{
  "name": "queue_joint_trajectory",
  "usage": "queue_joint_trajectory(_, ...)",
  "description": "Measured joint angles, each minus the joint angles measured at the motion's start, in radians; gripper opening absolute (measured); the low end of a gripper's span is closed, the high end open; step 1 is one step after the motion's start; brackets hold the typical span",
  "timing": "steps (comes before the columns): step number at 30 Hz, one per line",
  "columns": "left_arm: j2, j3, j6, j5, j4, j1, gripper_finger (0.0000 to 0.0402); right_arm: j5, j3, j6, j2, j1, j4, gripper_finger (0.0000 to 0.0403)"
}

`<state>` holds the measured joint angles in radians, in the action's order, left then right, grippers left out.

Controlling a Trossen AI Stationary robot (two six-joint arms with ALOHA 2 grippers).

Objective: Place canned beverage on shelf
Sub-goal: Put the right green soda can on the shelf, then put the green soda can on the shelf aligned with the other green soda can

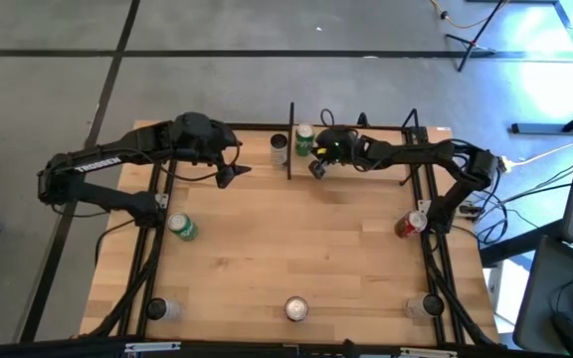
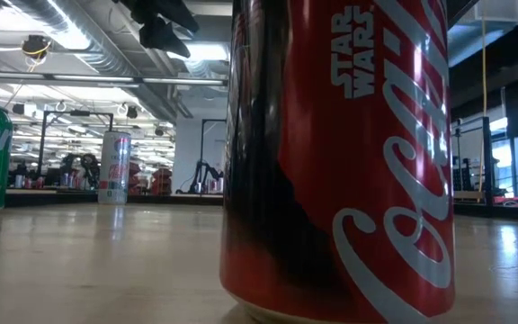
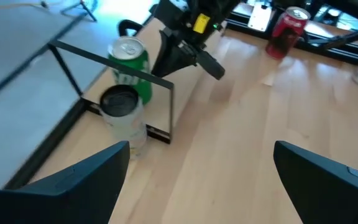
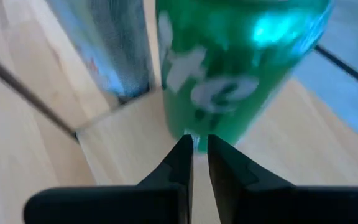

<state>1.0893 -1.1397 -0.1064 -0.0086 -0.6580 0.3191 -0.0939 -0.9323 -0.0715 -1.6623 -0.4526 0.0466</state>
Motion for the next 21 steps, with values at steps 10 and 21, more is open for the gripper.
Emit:
queue_joint_trajectory(10,-0.041,-0.088,-0.096,0.050,-0.377,-0.045,0.0385,0.008,-0.060,0.069,0.221,0.050,-0.193,0.0040)
queue_joint_trajectory(21,-0.079,-0.069,-0.585,0.045,-0.830,-0.170,0.0385,0.010,-0.058,0.052,0.248,0.120,-0.226,0.0040)
